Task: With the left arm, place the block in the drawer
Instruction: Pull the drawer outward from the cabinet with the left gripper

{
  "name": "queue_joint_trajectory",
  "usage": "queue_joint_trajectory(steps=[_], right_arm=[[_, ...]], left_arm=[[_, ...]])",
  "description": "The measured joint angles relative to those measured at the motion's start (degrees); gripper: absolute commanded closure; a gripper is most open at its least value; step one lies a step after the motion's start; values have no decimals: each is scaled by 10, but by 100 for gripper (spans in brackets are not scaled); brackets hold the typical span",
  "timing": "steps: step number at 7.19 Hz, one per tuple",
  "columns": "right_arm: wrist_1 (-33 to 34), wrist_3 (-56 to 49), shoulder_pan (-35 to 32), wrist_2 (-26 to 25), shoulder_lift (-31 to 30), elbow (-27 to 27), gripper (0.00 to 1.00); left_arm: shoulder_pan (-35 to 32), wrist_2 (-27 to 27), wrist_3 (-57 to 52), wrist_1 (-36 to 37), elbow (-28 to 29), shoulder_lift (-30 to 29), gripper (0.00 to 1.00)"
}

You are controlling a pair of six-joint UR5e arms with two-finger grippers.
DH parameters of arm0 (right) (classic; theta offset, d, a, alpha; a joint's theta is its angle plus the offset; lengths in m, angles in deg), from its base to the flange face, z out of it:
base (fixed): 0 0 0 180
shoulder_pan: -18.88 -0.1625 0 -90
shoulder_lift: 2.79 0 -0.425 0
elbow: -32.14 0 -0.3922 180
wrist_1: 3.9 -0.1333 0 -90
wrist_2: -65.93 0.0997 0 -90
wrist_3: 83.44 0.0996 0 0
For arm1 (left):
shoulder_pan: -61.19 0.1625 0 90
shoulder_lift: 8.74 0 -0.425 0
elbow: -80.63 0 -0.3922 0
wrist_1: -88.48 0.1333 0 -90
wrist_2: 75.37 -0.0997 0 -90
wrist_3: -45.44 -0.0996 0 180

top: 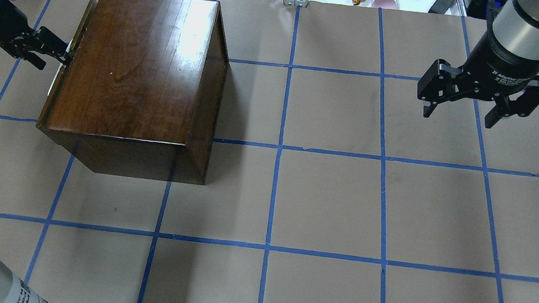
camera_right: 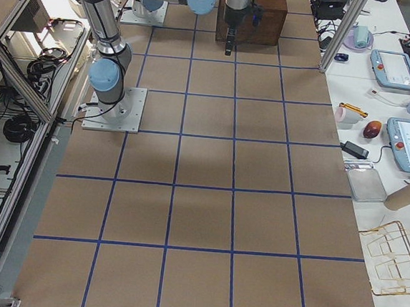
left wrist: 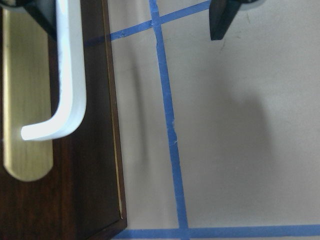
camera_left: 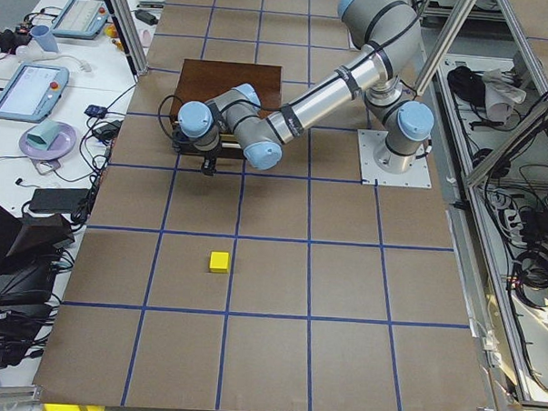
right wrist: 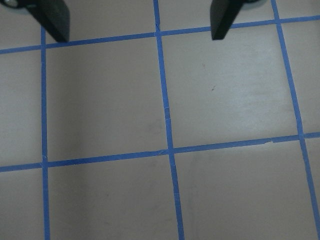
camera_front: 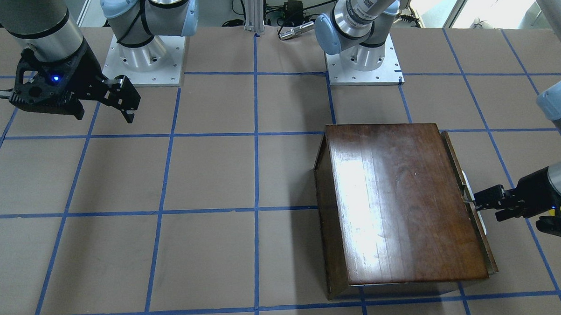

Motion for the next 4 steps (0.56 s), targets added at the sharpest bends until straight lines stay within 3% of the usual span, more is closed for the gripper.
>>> queue_joint_trajectory(steps=[4], right_arm=[[0,0,0,0,0,0,0]], left_arm=[[3,-8,-1,3,8,-1,0]])
